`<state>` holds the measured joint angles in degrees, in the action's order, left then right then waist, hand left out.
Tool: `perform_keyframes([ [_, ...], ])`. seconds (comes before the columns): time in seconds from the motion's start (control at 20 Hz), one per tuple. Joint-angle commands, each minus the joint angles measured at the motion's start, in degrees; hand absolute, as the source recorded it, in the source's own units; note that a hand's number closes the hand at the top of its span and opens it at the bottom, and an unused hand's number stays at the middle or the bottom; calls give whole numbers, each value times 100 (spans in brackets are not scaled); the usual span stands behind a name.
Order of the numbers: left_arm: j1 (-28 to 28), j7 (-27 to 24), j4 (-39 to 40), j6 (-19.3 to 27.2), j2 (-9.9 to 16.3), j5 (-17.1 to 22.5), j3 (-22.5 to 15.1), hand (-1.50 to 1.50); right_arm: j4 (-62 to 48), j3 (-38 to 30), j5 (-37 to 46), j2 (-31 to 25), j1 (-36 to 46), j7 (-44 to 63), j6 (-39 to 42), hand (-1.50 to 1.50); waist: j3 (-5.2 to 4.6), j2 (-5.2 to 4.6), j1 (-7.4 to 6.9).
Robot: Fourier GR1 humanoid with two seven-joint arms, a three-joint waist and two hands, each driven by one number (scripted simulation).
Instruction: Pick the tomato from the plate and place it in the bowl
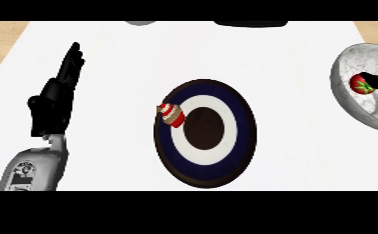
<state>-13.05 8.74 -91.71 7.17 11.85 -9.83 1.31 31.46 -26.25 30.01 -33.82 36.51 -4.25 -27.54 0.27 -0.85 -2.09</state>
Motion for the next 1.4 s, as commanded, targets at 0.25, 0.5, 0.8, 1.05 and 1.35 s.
perform_keyframes([
  [0.25,-244,330,-79,-73,-10,29,23,0,-1043,-900,-986,-266,422,-1804,274,-150,-4,8,23],
  [0.5,-48,196,-18,-219,198,126,303,0,-954,-1228,-1517,-619,88,-2106,884,-150,-20,62,154],
  [0.8,376,160,-364,-102,55,-30,181,0,-502,-1592,-2253,-631,-855,-2501,1856,-150,-29,117,271],
  [1.05,124,80,-19,-133,99,36,380,0,308,-1699,-2824,-736,-1397,-2298,2844,-150,-33,110,289],
  [1.35,266,211,-252,-171,31,-30,276,0,2051,-1586,-3231,-22,-2883,-2141,3388,-150,-40,123,328],
])
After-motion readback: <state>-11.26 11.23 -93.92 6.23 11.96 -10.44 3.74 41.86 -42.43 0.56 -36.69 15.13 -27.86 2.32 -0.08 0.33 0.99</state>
